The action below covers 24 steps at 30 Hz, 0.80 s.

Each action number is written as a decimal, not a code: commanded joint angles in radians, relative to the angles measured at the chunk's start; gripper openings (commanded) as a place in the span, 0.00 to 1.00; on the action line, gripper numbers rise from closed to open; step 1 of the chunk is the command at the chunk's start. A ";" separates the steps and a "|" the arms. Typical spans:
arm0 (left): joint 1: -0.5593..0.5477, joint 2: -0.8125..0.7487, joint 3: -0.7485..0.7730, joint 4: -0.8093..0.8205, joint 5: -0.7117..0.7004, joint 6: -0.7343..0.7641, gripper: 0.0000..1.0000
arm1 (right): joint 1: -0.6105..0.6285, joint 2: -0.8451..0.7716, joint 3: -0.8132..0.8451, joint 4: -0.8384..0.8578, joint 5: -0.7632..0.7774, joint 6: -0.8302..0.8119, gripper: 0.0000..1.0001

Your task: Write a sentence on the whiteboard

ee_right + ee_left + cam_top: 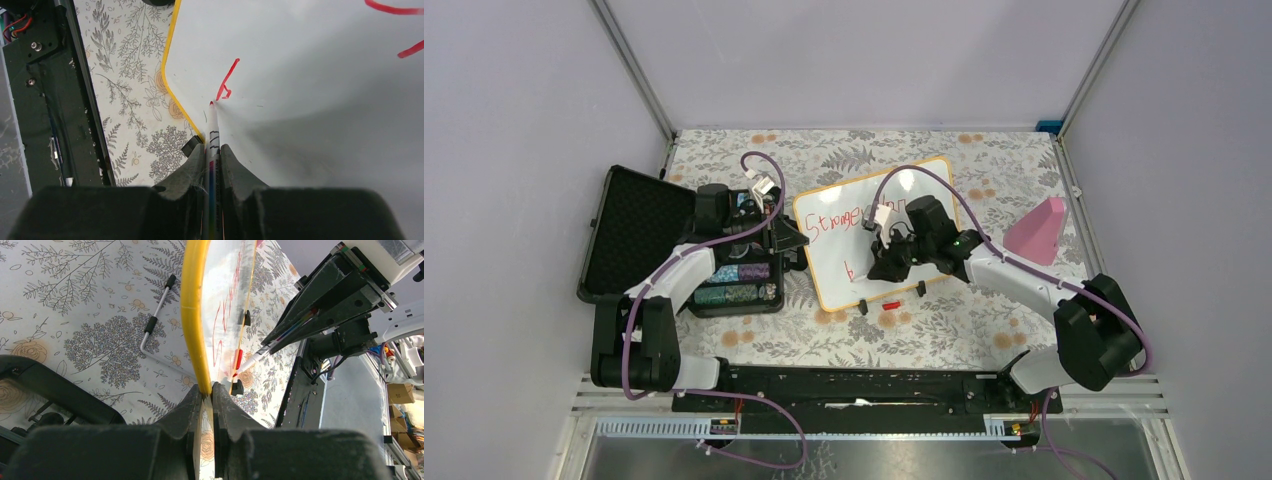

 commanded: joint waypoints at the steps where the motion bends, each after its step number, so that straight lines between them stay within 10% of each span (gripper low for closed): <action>1: -0.004 0.001 0.023 0.008 -0.030 0.061 0.00 | 0.010 -0.034 0.044 -0.038 -0.063 0.007 0.00; 24: -0.004 0.000 0.041 -0.036 -0.026 0.094 0.00 | -0.157 -0.142 0.066 -0.197 -0.083 0.077 0.00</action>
